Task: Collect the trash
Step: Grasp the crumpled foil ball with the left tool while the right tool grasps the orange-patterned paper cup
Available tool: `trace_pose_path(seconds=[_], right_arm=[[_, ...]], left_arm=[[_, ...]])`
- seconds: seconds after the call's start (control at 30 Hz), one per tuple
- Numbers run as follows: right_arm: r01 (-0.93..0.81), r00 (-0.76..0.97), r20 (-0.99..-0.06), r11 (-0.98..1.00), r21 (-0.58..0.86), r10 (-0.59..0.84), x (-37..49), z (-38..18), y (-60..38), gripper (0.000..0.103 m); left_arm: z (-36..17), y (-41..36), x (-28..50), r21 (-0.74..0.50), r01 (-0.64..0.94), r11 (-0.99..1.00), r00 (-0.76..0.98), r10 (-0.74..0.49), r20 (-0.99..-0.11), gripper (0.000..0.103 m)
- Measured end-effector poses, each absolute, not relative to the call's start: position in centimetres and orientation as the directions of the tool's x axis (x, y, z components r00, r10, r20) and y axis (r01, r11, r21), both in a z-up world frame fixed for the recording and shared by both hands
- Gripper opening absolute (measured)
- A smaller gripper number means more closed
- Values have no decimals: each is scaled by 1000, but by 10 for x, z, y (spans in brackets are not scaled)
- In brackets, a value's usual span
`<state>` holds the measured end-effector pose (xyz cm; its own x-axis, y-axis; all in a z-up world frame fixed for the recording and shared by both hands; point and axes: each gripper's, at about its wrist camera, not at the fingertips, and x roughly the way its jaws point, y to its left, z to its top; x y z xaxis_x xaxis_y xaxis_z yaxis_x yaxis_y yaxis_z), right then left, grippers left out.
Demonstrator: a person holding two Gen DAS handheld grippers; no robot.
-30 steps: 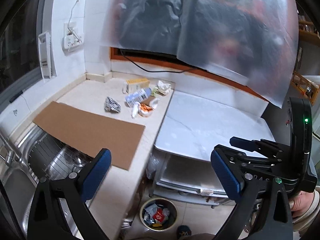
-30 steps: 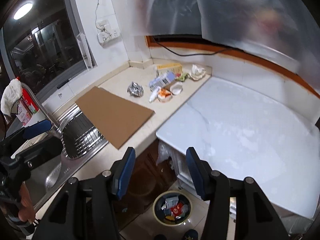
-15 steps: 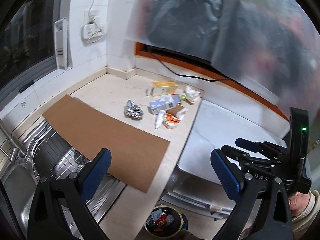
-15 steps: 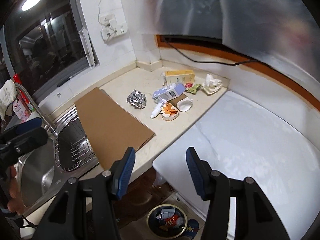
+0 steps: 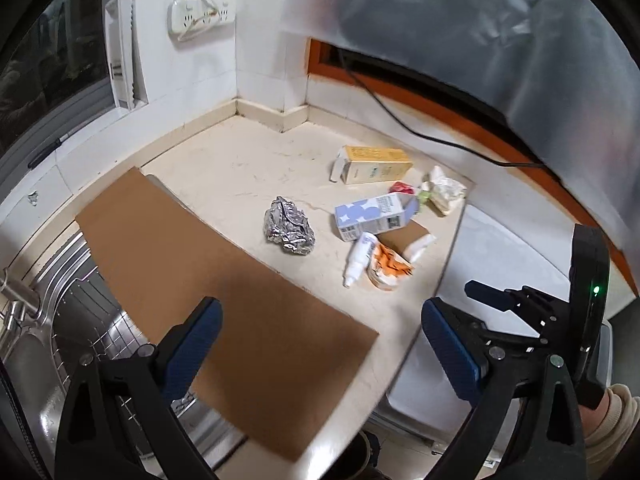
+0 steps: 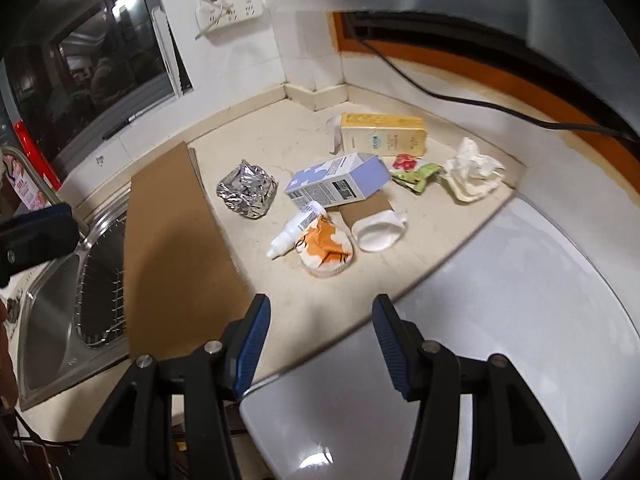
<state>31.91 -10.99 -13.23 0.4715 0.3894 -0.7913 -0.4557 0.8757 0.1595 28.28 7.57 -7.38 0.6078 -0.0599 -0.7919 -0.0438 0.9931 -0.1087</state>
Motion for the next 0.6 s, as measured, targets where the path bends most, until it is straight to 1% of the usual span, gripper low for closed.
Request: trace_pose_path(seconds=[0.23, 0.37, 0.6], right_arm=[[-507, 433, -812, 851, 139, 390, 355, -164, -87, 53], [-522, 418, -824, 844, 126, 382, 366, -179, -77, 53], [-529, 427, -822, 842, 111, 376, 381, -190, -65, 53]], left_arm=[[-103, 80, 328, -99, -89, 991, 556, -33, -831, 99], [-117, 85, 344, -124, -119, 985, 530, -42, -847, 99], [-136, 89, 368, -120, -162, 979, 508, -22, -861, 99]])
